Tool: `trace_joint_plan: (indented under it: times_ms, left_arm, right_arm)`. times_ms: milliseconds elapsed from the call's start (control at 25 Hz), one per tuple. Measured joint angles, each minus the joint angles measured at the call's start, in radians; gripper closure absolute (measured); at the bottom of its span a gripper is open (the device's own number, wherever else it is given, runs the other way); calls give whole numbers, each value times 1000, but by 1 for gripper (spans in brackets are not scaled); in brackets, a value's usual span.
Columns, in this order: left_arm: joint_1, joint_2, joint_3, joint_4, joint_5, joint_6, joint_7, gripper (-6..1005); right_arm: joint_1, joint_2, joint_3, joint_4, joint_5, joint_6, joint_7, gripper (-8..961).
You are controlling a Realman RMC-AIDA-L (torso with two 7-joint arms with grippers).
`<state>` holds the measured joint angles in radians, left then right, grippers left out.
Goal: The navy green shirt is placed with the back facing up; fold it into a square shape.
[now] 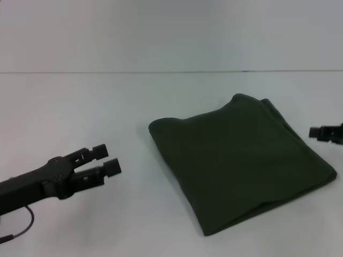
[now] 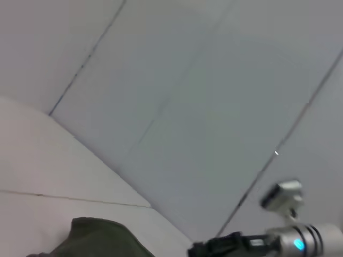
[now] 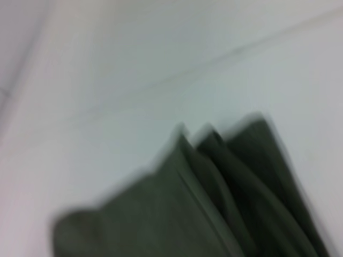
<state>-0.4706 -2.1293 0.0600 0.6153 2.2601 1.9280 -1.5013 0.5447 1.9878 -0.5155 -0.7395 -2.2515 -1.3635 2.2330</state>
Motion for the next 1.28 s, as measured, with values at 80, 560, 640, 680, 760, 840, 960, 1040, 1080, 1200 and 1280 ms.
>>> trace_joint_plan:
  times_ms: [80,560,640,680,760,840,960,1040,1080,1200,1280]
  left_arm:
    - [-2,1,0,-5,-10,-24,-55,140]
    - [-81,13,214,-62,-3,-336,-576,150]
    - [-106,12,263,-77,-3,-416,-643,152]
    - [-116,11,278,-87,-3,-442,-661,153]
    - [-146,12,311,-115,-2,-511,-704,155]
    - [-171,14,320,-136,-4,-546,-720,156]
    - [-196,15,321,-147,-12,-577,-736,159]
    - [-211,15,322,-149,-11,-602,-753,160]
    - [-217,15,325,-152,-8,-616,-765,161]
    - [-231,10,360,-154,-5,-667,-801,164]
    - [-237,7,397,-155,-5,-718,-834,165]
  right_arm:
    - [-43,5,41,10,116,-23,-109,733]
    - [-216,48,87,105,325,-339,-984,228]
    - [-232,68,87,105,294,-368,-1101,165]
    - [-236,76,87,105,278,-370,-1142,133]
    - [-243,87,87,105,243,-373,-1204,70]
    - [-244,91,87,106,211,-373,-1217,38]
    - [-242,93,87,106,191,-370,-1218,38]
    - [-243,93,88,106,189,-367,-1220,39]
    - [-244,93,88,106,189,-367,-1221,39]
    - [-243,93,88,106,188,-367,-1222,39]
    - [-240,93,88,106,188,-368,-1222,38]
